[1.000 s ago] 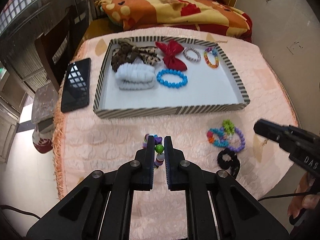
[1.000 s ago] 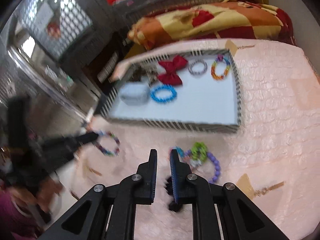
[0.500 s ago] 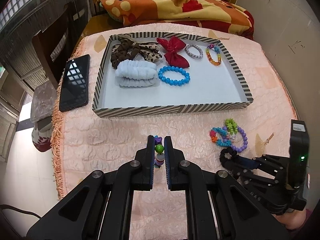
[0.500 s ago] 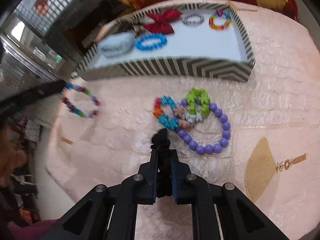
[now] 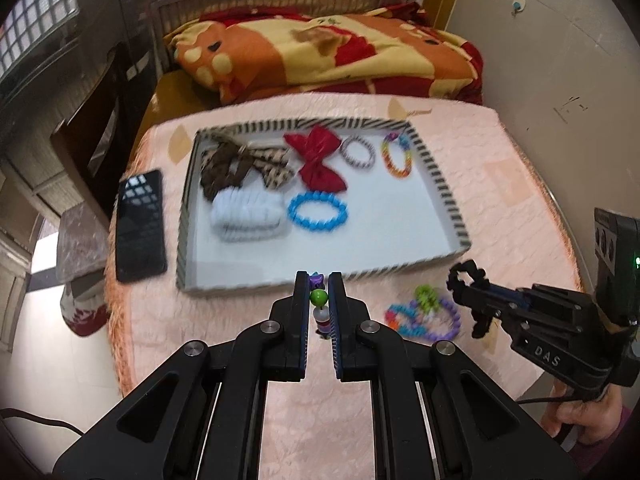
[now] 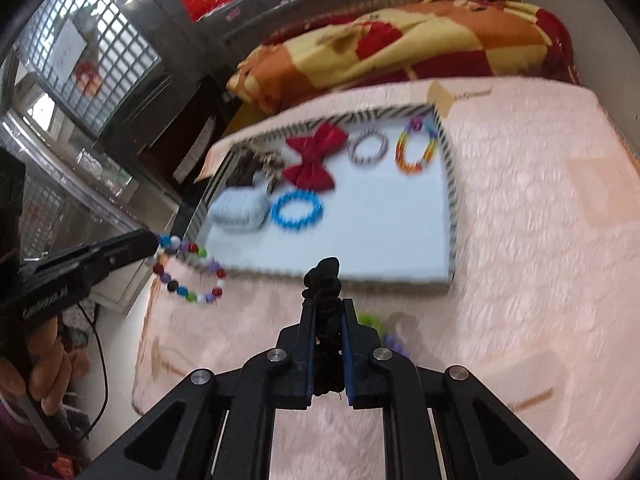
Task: Organize jewelry
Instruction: 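Carry the black scrunchie and multicolour bracelet into the tray and release both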
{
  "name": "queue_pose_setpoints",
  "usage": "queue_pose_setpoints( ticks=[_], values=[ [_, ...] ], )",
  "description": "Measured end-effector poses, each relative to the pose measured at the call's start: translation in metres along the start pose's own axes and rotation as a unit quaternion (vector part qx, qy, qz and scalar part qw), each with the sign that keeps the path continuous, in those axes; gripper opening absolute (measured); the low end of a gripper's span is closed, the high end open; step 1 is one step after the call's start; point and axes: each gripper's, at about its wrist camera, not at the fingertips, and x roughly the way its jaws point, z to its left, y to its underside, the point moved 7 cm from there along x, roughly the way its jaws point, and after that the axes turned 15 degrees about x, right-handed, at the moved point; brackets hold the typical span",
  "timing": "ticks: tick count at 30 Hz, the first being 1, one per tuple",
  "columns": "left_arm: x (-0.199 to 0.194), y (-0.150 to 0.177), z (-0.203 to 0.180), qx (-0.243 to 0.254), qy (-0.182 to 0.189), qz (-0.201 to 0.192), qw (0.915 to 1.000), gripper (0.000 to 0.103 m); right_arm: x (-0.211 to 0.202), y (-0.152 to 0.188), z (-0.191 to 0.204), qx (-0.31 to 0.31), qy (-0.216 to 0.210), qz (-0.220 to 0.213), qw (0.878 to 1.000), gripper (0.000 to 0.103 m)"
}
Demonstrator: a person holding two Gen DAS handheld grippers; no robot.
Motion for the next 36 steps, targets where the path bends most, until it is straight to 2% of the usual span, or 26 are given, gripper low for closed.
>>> queue_pose_setpoints(
  ticks=[5,11,22,29,33,35,36],
  values=[
    [0.007,-0.026,-0.003,0.017,0.007,-0.008,0.9998,0.008,0.016,-0.030,0.000,0.009,0.010,-0.004,1.000,0.010],
    [0.031,-0.046,-0.003,0.033,0.019,0.004,0.9993,0.008,0.038,-0.053,-0.006,0.031,0.021,0.003,0.999,0.010],
    [0.075,-0.056,-0.001,0.043,0.045,0.034,0.9974,0.008,0.087,-0.077,-0.013,0.047,0.040,0.036,0.997,0.010],
    [0.110,-0.036,0.031,0.012,0.049,0.072,0.9961,0.008,0.125,-0.090,-0.011,0.046,0.037,0.066,0.996,0.011],
    [0.125,-0.017,0.059,-0.010,0.041,0.094,0.9947,0.008,0.138,-0.097,-0.014,0.036,0.056,0.072,0.995,0.011],
    [0.130,-0.010,0.067,-0.017,0.038,0.100,0.9941,0.008,0.139,-0.102,-0.016,0.027,0.072,0.065,0.995,0.014],
    [0.132,-0.008,0.071,-0.019,0.035,0.101,0.9941,0.008,0.138,-0.104,-0.018,0.025,0.079,0.061,0.995,0.020]
  ],
)
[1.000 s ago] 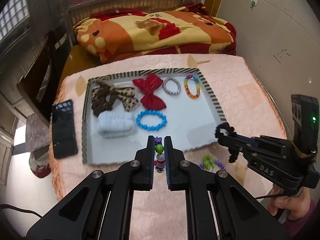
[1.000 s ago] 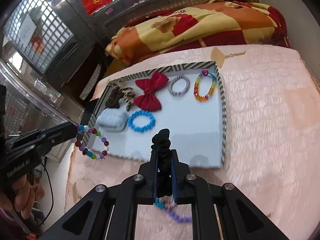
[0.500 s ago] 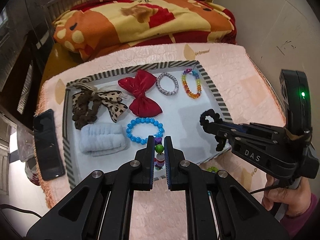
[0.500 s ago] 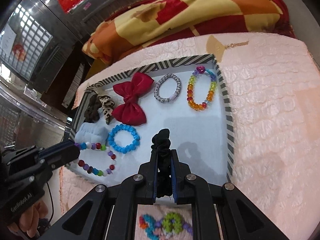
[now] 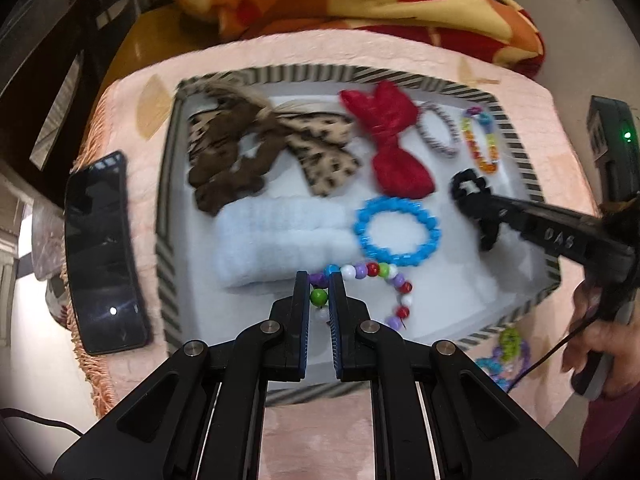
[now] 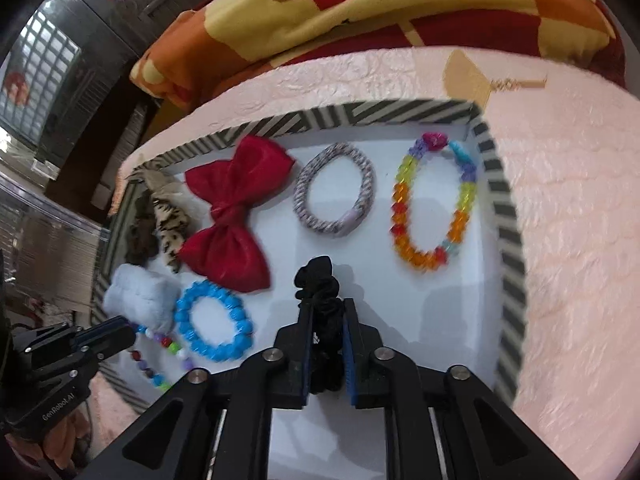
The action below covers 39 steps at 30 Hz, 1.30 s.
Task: Organize jewelry
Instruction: 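Carry the black scrunchie and multicolour bracelet into the tray and release both, then withdraw both tools from the tray toward the last tangled bracelets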
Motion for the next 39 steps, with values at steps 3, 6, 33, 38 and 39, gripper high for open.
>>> queue_pose_setpoints(
  ticks=[3,6,33,38,39],
  values=[
    [0.004,0.002,0.007,-0.006,-0.005,-0.001,1.0000,0.008,-0.005,-0.006,-0.002,-0.002,0.009,-0.017,1.000,0.045],
    [0.003,0.002,0.009,-0.007,-0.014,-0.008,0.9999,0.008,-0.013,-0.009,-0.003,-0.005,0.019,-0.036,0.999,0.045],
    [-0.037,0.018,-0.040,0.022,-0.048,-0.050,0.9973,0.045,-0.117,0.062,-0.040,0.025,0.042,-0.135,0.990,0.076],
    [-0.041,0.028,-0.059,0.029,-0.040,-0.053,0.9974,0.045,-0.126,0.092,-0.069,0.037,0.066,-0.131,0.989,0.076],
    [-0.041,0.032,-0.065,0.031,-0.038,-0.053,0.9974,0.045,-0.126,0.099,-0.072,0.031,0.073,-0.129,0.989,0.076]
  ],
)
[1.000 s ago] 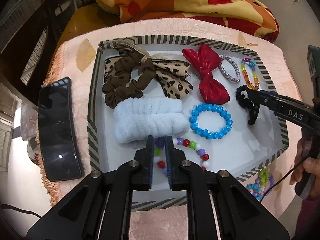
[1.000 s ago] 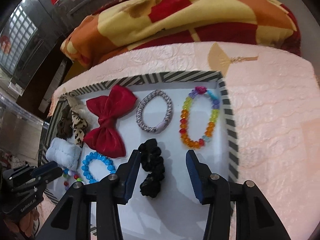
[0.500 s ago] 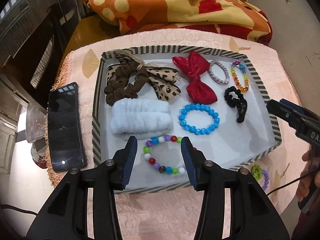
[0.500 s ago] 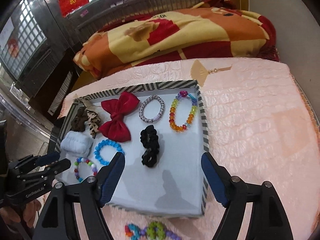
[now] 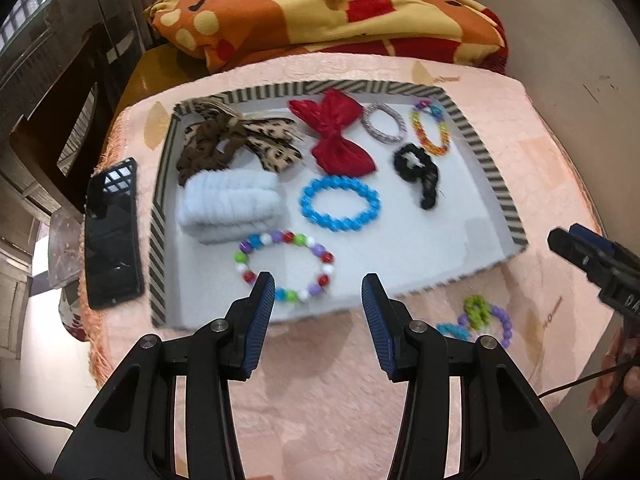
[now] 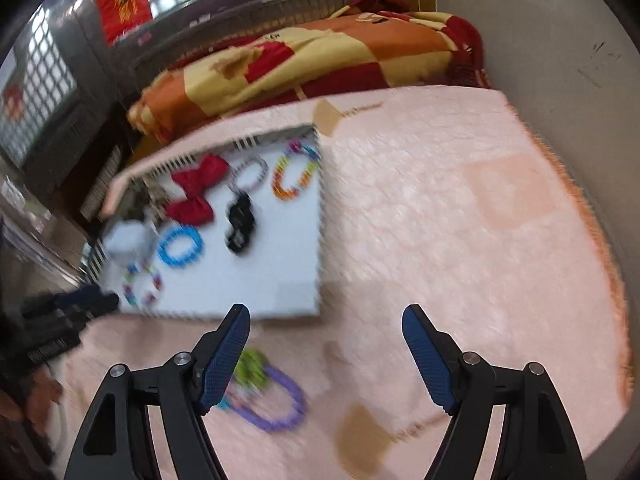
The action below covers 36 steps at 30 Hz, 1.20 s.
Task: Organize jewelry
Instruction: 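Withdraw both tools from the tray toward the last tangled bracelets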
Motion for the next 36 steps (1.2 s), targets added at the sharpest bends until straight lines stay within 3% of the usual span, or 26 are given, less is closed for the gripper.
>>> queue_pose_setpoints(
  ticks=[4,11,21,26,30,36],
  values=[
    [0.000,0.012,-0.020,0.002,0.008,0.005,1.0000,0.045,-0.003,0.030,-0.015,-0.003,0.000,0.027,1.000,0.076],
    [0.009,0.032,-0.062,0.011,0.038,0.025,0.9989,0.045,-0.009,0.061,-0.025,-0.005,-0.005,0.039,0.999,0.076],
    [0.034,0.034,-0.086,0.055,0.069,0.029,0.9957,0.045,-0.006,0.070,-0.023,-0.003,-0.020,0.053,0.998,0.076],
    [0.050,0.033,-0.093,0.078,0.085,0.052,0.9919,0.045,-0.001,0.065,-0.019,0.001,-0.020,0.055,0.998,0.076],
    [0.055,0.026,-0.096,0.093,0.077,0.049,0.9915,0.045,0.007,0.065,-0.017,0.002,-0.021,0.065,0.998,0.076],
    [0.050,0.039,-0.069,0.062,0.043,0.065,0.9950,0.045,0.022,0.064,-0.005,-0.026,-0.014,0.072,0.997,0.076]
  ],
)
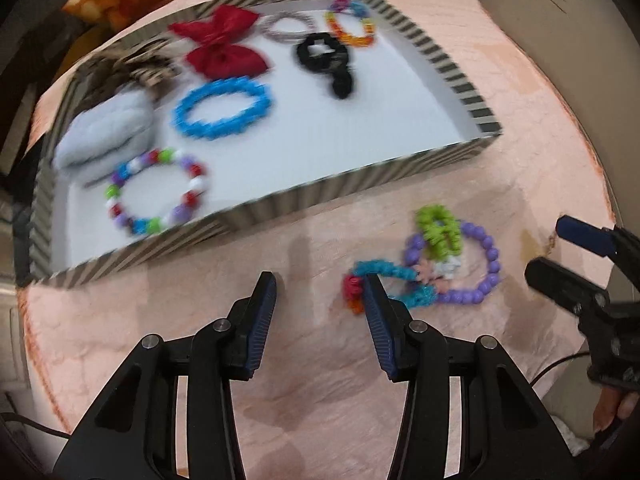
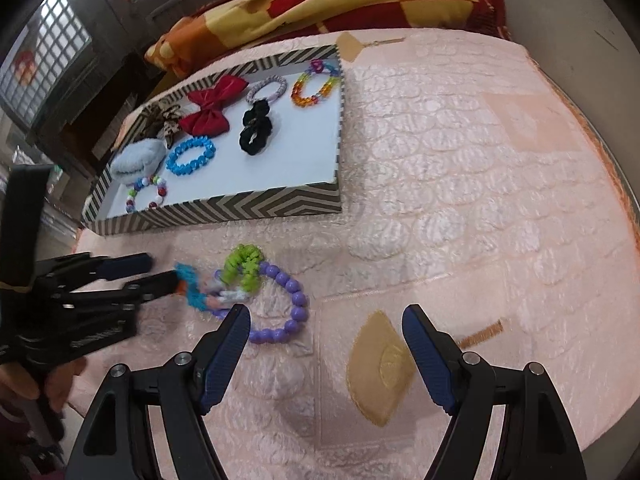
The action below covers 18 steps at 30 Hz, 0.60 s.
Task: Organize jewelry
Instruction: 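Withdraw both tools from the tray toward the last tangled bracelets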
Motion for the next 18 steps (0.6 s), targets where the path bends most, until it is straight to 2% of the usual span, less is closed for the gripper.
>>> queue_pose_setpoints(
  ticks=[4,7,9,13,18],
  values=[
    [-0.005,0.019,0.021,-0.021,-0.018,0.013,0.9995,0.045,0.012,-0.002,0.009,-0.028,0.008,0.006,1.000,0.076],
    [-0.013,0.023,0.027,-0.031,-0.004,0.002,0.9995,0.045,0.021,-0.004,0.011,-0.046,0.029,0.009,0.998,0.076],
    [-0.022,0.019,0.026,-0.032,0.013,-0.018,0.9992,0.045,0.024,-0.005,0.011,-0.046,0.027,0.013,0.998,0.076],
    [-0.028,0.009,0.013,-0.005,0.034,-0.033,0.9989,0.045,0.030,-0.004,0.013,-0.055,0.036,0.018,0.998,0.076],
    [-0.010,0.004,-0.014,0.048,0.036,0.008,0.9982,0.045,0.034,-0.001,0.013,-0.054,0.037,0.026,0.998,0.076]
  ],
)
